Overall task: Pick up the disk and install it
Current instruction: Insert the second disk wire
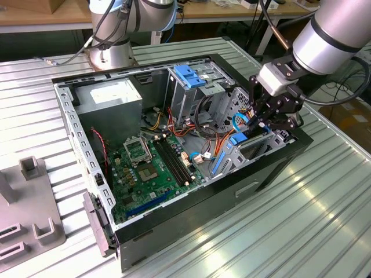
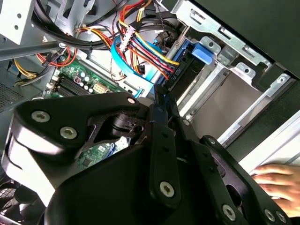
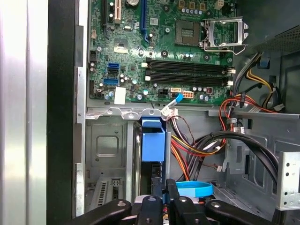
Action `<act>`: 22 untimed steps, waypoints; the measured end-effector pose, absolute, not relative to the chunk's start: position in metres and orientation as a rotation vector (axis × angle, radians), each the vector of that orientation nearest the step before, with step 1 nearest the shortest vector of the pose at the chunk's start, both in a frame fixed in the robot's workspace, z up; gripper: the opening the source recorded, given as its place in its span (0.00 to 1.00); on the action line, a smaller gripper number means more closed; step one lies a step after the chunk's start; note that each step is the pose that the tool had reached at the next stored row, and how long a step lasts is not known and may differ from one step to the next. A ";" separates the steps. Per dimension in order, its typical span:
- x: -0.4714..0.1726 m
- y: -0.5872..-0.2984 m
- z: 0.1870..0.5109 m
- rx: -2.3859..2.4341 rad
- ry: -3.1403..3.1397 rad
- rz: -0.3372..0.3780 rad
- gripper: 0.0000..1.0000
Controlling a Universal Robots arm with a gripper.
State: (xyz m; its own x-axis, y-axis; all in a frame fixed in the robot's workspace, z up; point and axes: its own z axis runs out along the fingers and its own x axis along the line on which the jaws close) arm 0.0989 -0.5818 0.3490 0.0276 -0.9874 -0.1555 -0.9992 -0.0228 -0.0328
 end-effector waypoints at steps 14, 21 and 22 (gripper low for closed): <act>0.099 -0.582 0.340 -2.152 2.098 0.134 0.16; 0.100 -0.580 0.345 -2.153 2.099 0.133 0.24; 0.100 -0.579 0.348 -2.154 2.100 0.131 0.24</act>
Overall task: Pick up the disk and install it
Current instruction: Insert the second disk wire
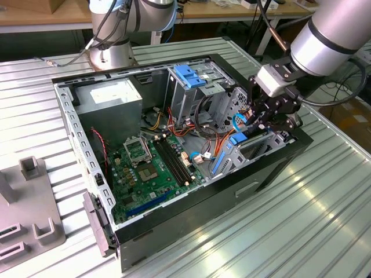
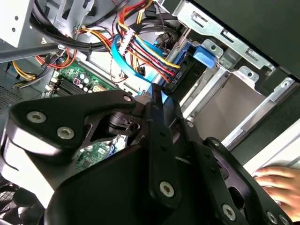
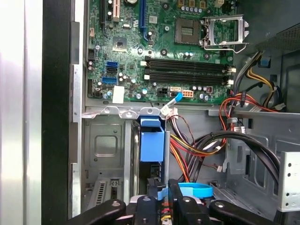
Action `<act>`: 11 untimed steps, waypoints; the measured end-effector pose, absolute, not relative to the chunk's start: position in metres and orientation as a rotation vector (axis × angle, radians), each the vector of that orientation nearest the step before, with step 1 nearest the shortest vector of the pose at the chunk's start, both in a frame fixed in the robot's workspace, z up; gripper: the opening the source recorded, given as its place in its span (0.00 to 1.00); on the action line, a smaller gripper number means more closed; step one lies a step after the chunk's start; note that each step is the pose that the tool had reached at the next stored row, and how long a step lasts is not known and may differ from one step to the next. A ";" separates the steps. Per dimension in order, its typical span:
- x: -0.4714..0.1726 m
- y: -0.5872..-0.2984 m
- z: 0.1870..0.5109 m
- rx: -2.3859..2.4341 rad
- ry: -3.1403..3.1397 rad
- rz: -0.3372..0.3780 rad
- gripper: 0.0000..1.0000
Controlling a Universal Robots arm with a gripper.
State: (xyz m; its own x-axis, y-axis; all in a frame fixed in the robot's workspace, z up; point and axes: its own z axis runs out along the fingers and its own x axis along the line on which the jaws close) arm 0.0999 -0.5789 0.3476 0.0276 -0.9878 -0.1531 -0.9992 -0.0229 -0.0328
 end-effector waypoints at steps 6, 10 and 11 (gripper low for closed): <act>0.100 -0.578 0.357 -2.156 2.102 0.127 0.24; 0.100 -0.578 0.358 -2.156 2.102 0.127 0.22; 0.100 -0.578 0.358 -2.156 2.102 0.127 0.15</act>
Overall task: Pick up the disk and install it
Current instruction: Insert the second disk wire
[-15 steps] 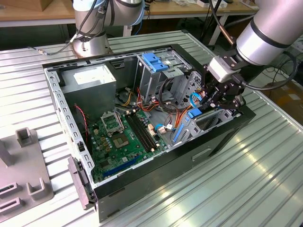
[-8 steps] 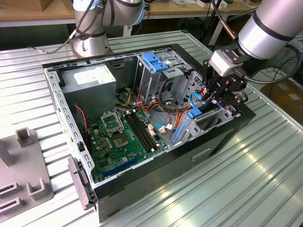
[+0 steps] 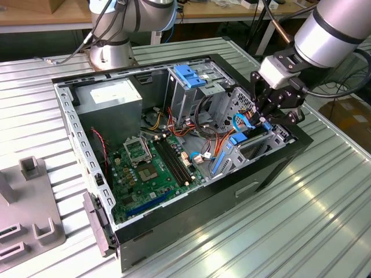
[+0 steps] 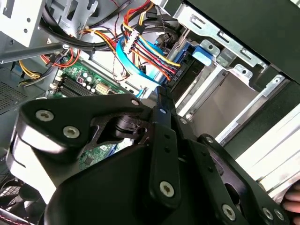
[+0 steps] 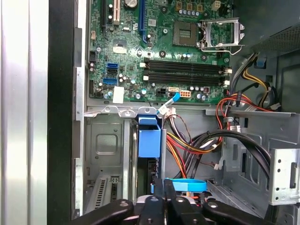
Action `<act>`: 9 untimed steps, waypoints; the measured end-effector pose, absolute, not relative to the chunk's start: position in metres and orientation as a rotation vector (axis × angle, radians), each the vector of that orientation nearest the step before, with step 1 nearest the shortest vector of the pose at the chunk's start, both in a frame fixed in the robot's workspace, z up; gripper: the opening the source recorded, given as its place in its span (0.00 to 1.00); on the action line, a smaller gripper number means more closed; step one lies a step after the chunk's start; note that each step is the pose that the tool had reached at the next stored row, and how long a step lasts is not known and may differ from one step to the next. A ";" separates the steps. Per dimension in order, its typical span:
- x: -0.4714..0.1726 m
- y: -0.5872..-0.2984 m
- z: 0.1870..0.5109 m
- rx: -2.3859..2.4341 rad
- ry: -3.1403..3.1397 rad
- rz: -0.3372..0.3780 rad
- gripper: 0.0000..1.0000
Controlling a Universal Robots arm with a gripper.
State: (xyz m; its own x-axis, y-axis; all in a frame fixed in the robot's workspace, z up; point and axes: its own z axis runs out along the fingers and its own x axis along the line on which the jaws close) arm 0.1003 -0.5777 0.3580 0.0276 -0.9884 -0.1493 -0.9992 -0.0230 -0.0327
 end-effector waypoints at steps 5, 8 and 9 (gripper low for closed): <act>0.100 -0.578 0.359 -2.156 2.102 0.127 0.10; 0.100 -0.578 0.360 -2.156 2.102 0.127 0.10; 0.100 -0.578 0.360 -2.156 2.102 0.127 0.10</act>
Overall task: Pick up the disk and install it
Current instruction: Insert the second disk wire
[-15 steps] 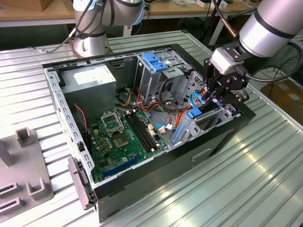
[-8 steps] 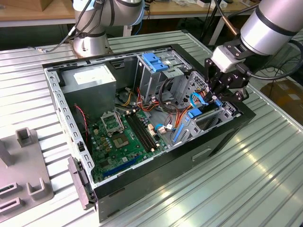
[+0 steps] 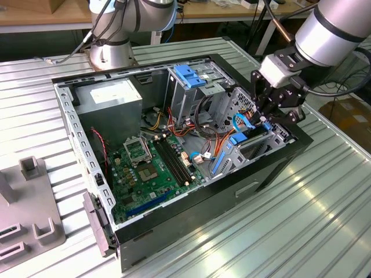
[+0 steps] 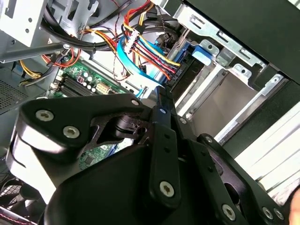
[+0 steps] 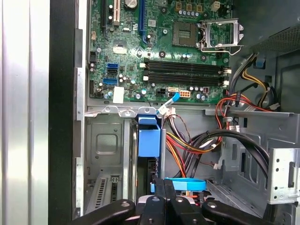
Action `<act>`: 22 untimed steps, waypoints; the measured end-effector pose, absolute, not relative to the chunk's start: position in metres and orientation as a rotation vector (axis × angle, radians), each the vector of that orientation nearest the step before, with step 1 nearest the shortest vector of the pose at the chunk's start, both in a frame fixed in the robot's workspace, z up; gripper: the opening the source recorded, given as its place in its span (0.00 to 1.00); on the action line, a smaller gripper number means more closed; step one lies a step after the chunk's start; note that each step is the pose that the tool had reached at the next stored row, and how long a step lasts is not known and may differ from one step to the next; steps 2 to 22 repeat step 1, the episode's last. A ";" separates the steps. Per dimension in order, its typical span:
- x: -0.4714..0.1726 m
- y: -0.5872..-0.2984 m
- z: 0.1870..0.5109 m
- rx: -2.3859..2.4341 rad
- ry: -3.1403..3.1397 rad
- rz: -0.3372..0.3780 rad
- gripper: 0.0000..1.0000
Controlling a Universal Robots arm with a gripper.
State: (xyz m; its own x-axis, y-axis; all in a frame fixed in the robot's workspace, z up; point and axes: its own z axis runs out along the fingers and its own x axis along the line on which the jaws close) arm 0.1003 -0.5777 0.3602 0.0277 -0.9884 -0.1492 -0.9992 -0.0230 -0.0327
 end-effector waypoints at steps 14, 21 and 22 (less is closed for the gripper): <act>0.100 -0.578 0.360 -2.156 2.102 0.127 0.10; 0.100 -0.578 0.360 -2.156 2.102 0.127 0.10; 0.100 -0.578 0.360 -2.156 2.102 0.127 0.10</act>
